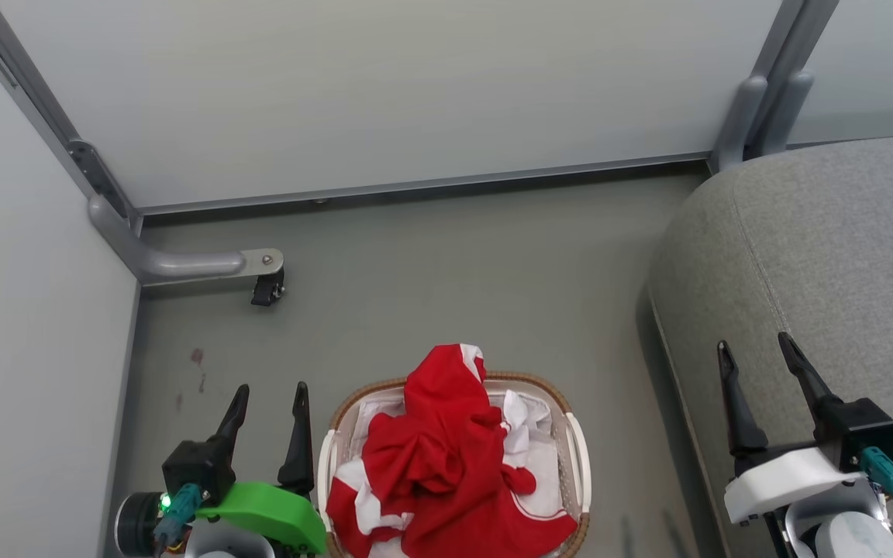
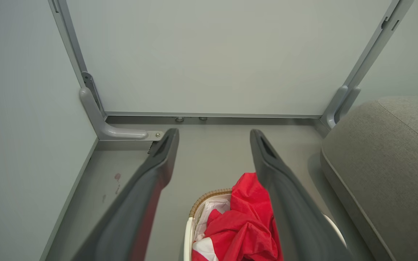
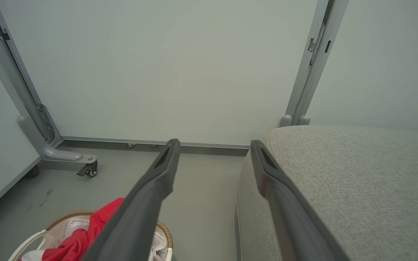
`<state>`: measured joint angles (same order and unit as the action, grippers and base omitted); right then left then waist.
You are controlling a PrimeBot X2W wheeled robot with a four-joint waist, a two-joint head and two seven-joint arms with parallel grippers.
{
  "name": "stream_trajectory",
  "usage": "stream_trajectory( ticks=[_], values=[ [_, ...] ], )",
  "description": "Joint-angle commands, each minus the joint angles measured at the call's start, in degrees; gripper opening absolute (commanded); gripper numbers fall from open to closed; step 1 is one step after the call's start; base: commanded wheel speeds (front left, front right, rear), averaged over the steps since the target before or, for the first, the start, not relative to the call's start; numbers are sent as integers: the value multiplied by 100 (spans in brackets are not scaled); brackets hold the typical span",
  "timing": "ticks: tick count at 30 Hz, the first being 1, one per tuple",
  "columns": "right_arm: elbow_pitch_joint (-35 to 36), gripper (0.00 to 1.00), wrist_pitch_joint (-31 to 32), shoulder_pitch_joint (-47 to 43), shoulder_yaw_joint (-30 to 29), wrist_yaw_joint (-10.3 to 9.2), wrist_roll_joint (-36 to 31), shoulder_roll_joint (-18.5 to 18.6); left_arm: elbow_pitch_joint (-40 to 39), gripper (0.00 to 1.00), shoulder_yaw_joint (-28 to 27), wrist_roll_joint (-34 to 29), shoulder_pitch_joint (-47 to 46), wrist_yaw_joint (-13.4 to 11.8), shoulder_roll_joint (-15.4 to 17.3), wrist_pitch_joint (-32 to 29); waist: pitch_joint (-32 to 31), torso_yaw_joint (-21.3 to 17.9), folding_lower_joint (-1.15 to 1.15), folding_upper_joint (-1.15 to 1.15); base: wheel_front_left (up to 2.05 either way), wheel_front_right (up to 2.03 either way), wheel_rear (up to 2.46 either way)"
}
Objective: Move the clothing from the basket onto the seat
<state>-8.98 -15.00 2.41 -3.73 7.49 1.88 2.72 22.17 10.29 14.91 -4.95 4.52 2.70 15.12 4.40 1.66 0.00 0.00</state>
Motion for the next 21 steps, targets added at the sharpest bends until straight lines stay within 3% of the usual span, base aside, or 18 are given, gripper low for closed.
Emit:
stream_trajectory(
  ticks=[1, 12, 21],
  values=[
    [40, 100, -28, 119, 11, 0, 28, 30, 40, 100, 35, 1, -133, 18, 33, 6, 224, -67, 0, 0, 0, 0, 0],
    [199, 100, -28, 814, 213, -1, 219, 27, 775, 100, 389, -429, -1008, 136, 34, 5, 1560, -432, 0, 0, 0, 0, 0],
    [304, 100, -27, 1392, 503, -1, 436, 25, 2336, 100, 797, -833, -1951, 234, 143, -20, 2627, -866, 0, 0, 0, 0, 0]
  ],
)
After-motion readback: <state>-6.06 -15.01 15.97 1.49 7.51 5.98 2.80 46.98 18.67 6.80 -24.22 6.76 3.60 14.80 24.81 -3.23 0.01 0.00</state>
